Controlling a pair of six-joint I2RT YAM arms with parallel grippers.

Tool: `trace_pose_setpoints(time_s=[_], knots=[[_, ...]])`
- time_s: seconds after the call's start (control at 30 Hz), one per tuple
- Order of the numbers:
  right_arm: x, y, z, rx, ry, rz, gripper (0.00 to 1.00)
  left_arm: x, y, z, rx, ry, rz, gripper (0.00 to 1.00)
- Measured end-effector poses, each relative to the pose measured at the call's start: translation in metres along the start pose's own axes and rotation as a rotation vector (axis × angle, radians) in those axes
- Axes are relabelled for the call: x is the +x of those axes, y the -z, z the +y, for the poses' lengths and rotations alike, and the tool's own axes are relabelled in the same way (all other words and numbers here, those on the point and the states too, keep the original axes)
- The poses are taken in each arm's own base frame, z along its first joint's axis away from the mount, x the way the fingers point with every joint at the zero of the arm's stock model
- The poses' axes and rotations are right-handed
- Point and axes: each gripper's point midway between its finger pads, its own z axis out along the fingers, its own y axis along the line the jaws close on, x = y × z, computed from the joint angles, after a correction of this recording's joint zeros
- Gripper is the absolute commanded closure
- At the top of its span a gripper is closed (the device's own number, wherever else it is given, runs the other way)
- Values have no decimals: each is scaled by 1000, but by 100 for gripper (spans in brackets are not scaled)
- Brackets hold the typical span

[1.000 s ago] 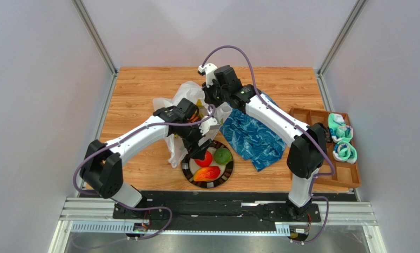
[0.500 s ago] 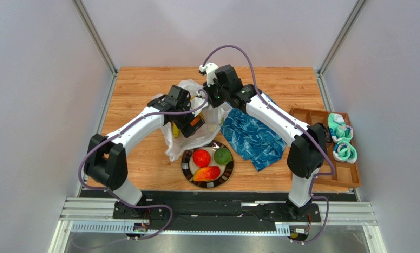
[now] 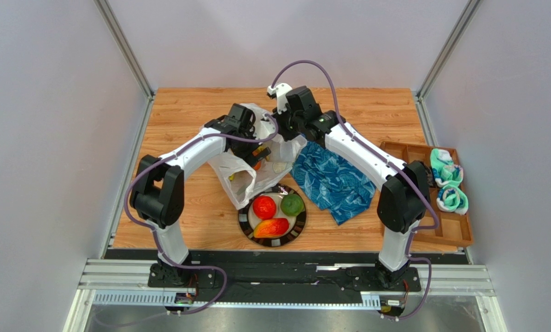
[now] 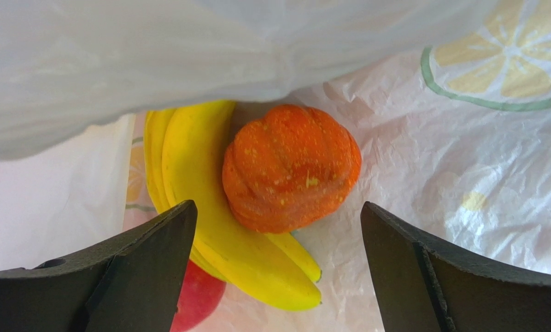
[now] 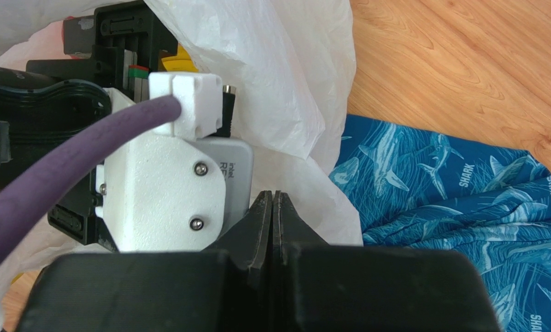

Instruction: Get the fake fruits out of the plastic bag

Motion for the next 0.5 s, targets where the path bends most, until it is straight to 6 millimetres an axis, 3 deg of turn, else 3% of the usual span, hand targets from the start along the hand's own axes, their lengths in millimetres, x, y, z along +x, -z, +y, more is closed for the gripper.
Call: trace_pose_setpoints(time_s=[0.17, 0.3, 0.37, 0.5], knots=[[1, 0, -5, 18, -3, 3, 100, 3, -11, -2, 25, 0, 14, 7], [0, 0, -2, 6, 0, -2, 100, 6, -4, 2, 23, 56, -4, 7], [0, 0, 2, -8, 6, -2, 100, 7, 9, 6, 16, 95, -37, 7], [0, 0, 9, -33, 14, 1, 100, -4, 64, 32, -87, 140, -153, 8]])
